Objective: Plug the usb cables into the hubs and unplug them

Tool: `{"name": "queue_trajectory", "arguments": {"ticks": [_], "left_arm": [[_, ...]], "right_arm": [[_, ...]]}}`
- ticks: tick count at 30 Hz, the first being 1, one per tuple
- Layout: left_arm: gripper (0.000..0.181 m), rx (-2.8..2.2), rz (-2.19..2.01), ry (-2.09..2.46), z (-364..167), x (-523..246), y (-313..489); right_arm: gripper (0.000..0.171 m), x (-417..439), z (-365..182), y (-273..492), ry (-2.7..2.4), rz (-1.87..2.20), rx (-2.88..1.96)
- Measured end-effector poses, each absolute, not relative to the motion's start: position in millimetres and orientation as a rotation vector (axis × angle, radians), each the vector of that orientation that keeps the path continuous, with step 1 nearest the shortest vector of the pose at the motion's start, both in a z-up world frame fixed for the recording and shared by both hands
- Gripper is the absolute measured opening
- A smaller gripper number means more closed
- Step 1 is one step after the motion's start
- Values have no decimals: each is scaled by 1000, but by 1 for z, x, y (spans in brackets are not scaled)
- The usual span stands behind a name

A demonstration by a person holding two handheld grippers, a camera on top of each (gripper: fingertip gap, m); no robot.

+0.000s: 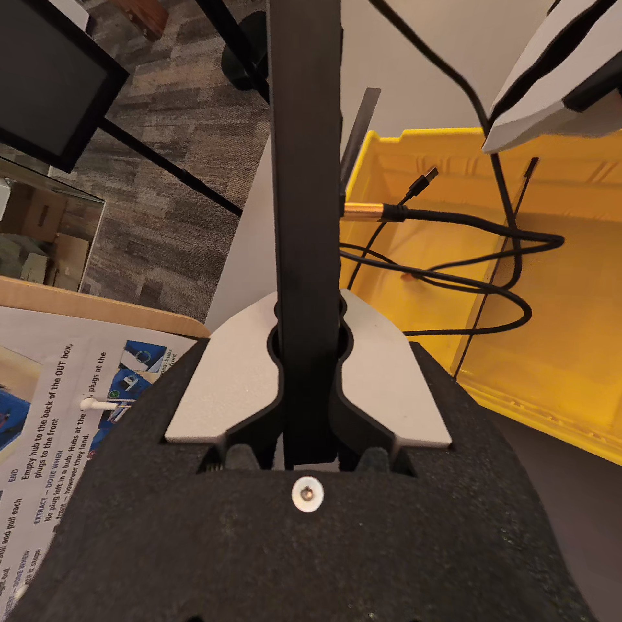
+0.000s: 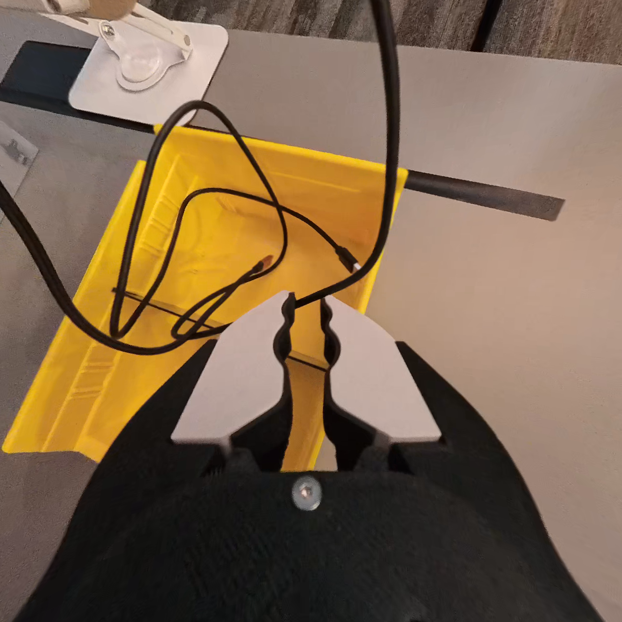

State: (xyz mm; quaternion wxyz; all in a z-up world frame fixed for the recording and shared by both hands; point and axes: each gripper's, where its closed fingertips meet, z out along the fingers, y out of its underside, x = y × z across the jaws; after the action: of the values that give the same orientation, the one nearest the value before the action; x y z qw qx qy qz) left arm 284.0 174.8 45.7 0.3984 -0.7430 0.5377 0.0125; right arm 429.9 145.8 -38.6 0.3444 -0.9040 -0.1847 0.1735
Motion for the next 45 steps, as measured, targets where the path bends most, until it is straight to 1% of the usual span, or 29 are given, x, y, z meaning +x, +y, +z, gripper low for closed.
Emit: {"name": "queue_trajectory", "arguments": {"ticks": [3, 6, 10, 14, 16, 19, 27, 29, 31, 40, 45], "left_arm": [[27, -1874, 53, 1350, 50, 278, 177], [27, -1887, 85, 1357, 45, 272, 178], [27, -1923, 170, 1426, 24, 267, 178], [27, -1979, 151, 1451, 3, 272, 177], [27, -2000, 146, 1459, -2, 273, 178], [27, -2032, 191, 1510, -13, 272, 178], [27, -2074, 174, 1653, -36, 276, 173], [27, -2051, 172, 1770, -46, 277, 167], [28, -2018, 272, 1876, -55, 272, 167], [28, -2066, 261, 1912, -65, 287, 178], [28, -2023, 287, 1919, -63, 289, 180]], "right_arm": [[15, 410, -42, 145, -557, 505, -2358], [14, 397, -58, 143, -574, 550, -2434], [16, 387, -85, 128, -576, 668, -2613], [17, 388, -87, 117, -522, 790, -2666], [16, 391, -83, 111, -514, 830, -2657], [14, 394, -60, 106, -498, 916, -2547], [14, 422, -9, 104, -401, 846, -2311], [14, 425, -7, 105, -384, 853, -2292], [14, 429, -9, 106, -368, 853, -2296], [14, 440, -4, 105, -324, 877, -2245], [14, 441, -11, 108, -319, 898, -2263]]}}
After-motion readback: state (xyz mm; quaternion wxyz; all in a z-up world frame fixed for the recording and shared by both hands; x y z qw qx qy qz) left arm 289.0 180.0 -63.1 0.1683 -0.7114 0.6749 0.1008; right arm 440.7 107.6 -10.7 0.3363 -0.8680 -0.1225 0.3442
